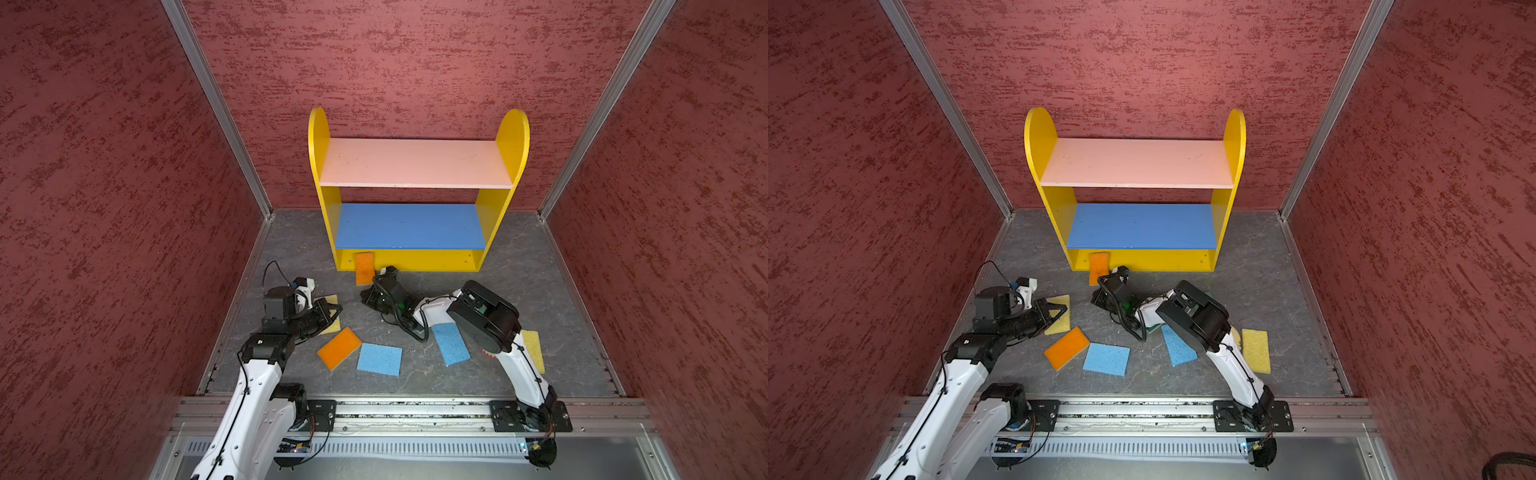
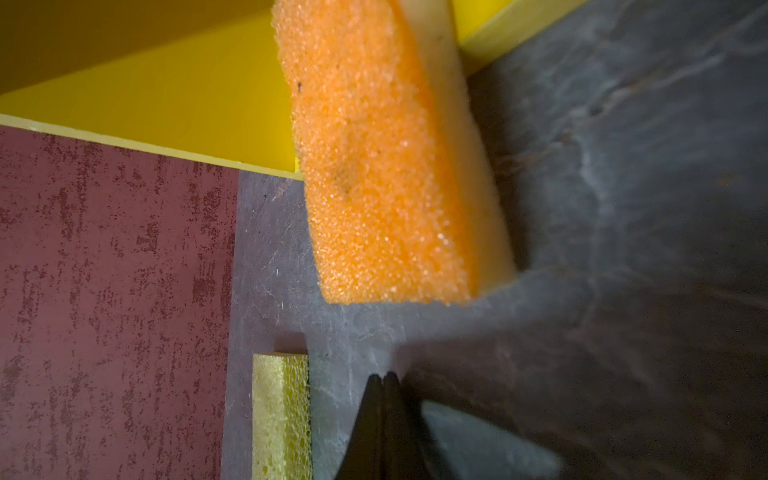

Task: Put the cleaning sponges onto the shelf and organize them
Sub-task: 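Lower the cream-and-orange sponge upright against the yellow shelf base with the right gripper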

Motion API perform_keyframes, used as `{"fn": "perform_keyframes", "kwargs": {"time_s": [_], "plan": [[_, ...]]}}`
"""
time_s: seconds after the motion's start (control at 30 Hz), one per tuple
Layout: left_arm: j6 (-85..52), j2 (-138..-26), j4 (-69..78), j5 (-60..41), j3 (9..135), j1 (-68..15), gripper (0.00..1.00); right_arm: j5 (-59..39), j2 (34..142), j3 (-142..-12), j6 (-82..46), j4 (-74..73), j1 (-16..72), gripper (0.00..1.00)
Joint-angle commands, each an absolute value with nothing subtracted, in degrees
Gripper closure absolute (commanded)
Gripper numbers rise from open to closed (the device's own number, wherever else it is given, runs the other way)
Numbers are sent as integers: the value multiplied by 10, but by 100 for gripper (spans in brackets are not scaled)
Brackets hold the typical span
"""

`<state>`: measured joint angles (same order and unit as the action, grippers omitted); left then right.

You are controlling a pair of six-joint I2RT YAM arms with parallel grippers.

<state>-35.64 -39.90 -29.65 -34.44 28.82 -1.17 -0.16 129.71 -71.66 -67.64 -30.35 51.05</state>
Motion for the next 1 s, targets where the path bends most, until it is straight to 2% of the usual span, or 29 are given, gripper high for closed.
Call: {"fn": "perform_keyframes", "kwargs": {"time_s": [0.0, 0.97], "plan": [[-345, -393, -311, -341, 281, -8, 99, 43, 1324, -733, -727, -286, 508, 100], [-344, -382, -298, -369, 262, -21, 97, 93, 1392, -795, -733, -279, 474, 100]]}}
